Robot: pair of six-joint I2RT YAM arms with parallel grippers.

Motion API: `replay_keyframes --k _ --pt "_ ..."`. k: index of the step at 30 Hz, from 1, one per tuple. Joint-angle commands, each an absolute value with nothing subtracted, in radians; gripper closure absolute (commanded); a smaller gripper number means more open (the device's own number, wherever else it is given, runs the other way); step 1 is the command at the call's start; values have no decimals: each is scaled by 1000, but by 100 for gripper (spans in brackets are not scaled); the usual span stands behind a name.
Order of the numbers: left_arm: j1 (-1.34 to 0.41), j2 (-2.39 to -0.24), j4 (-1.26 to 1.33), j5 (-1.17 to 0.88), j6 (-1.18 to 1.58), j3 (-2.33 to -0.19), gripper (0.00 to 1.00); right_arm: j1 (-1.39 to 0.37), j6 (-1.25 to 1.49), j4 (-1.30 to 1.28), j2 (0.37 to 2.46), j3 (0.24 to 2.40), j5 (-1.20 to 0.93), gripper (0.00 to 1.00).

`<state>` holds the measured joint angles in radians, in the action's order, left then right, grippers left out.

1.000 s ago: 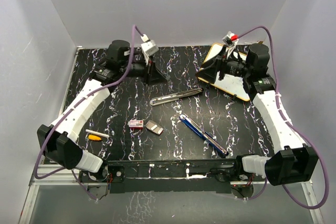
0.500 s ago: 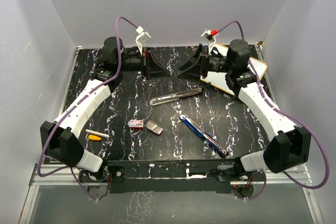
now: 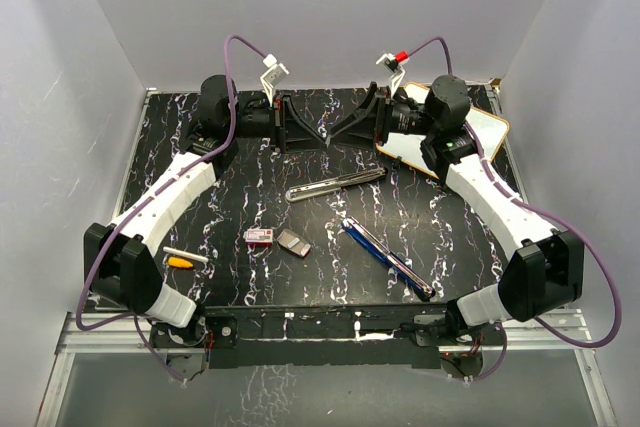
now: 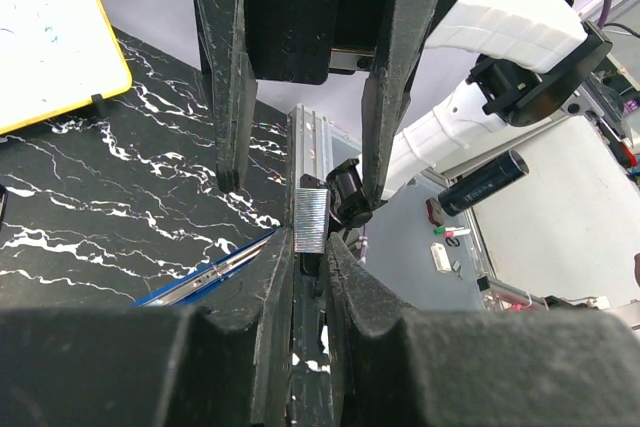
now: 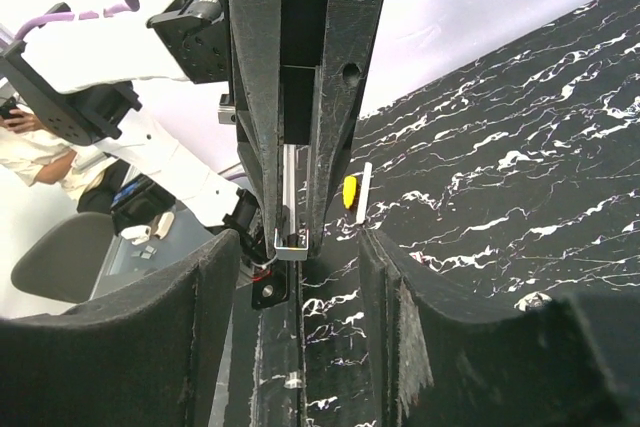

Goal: Load the staples into the stapler

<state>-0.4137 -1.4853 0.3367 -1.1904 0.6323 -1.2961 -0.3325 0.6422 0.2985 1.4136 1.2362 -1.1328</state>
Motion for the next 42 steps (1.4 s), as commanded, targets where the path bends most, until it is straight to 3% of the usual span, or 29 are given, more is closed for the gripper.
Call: replay_keyframes --k 1,8,24,38,42 --pt "-415 -1476 381 -1217 646 -1299 97 -337 677 378 1417 1253 -1135 50" --pt "-419 -1479 383 -1220 648 -1304 97 -339 686 382 1423 1249 -1135 60" --pt "-420 -1488 387 -1221 650 -1303 98 -348 694 386 1433 1248 -1127 65" --pt "-420 -1488 386 -1222 647 -1298 97 -350 694 386 1431 1243 -1125 78" --pt "-420 -1484 367 -1214 624 -1298 93 -350 691 384 1428 1243 -1117 81"
